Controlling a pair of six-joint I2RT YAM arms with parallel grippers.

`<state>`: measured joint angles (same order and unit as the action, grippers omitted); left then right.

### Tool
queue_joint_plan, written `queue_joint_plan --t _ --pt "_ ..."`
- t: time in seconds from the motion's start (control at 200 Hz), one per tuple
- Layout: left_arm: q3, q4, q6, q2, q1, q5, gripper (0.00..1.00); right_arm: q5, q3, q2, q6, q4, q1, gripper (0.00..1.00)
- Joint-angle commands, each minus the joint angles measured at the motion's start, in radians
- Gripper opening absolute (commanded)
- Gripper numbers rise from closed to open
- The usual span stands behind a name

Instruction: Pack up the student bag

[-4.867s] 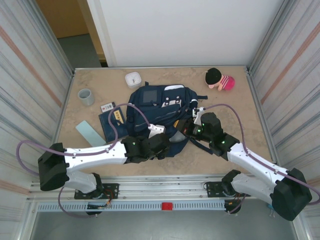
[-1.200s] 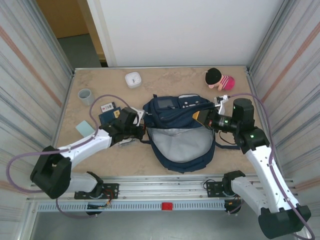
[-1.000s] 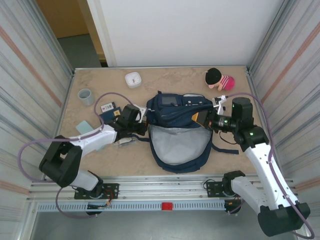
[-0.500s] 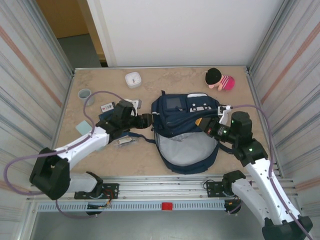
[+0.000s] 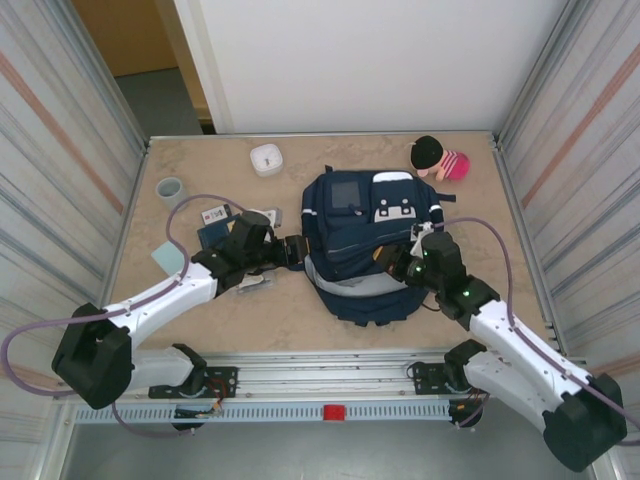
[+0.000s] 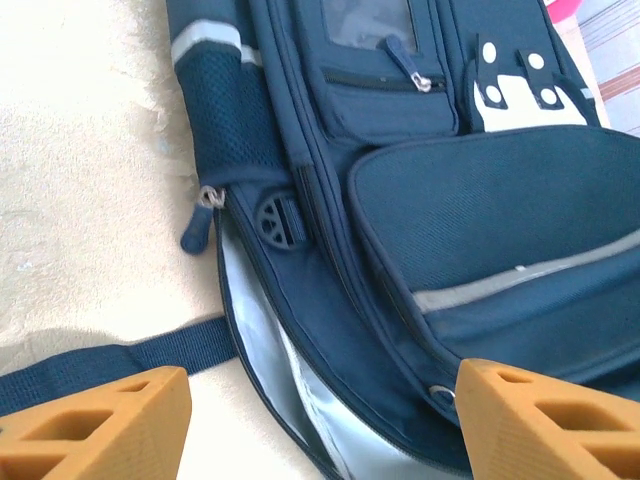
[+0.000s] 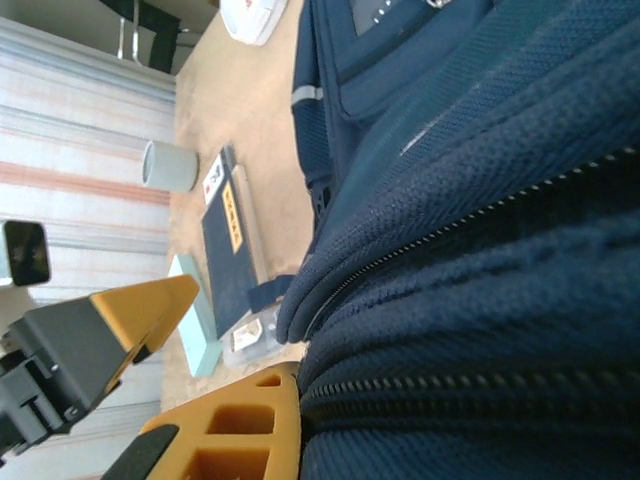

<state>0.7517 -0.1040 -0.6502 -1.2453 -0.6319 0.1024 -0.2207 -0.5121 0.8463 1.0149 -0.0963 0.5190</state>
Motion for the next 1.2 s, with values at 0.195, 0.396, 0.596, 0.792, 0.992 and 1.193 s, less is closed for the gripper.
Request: queue_joint_plan --t 0.195,0.396,0.596,0.792,0.992,1.193 --pt "0.031 -0.148 -0.026 0.062 0.121 -0.030 0.72 0.035 -0.226 0.110 -0.128 -0.394 0.042 0.60" --pt "0.004 -0.250 -0.007 0.102 0.326 -0.055 0.77 0.092 -0.414 0.159 -0.237 -0.791 0.047 0.75" --pt "-0.050 -0.195 0.015 0.047 0.459 -0.046 0.78 0.200 -0.577 0.183 -0.303 -1.075 0.049 0.80" --pt "-0.026 -0.104 0.051 -0.114 0.491 -0.011 0.77 0.134 -0.665 0.150 -0.364 -1.089 0.048 0.79" --pt "0.063 -0.036 0.076 -0.340 0.491 0.078 0.74 0.000 -0.598 0.127 -0.369 -0.864 0.050 0.78" --pt "0.108 0.005 0.061 -0.466 0.411 0.135 0.71 -0.026 -0.546 0.182 -0.368 -0.697 0.056 0.77"
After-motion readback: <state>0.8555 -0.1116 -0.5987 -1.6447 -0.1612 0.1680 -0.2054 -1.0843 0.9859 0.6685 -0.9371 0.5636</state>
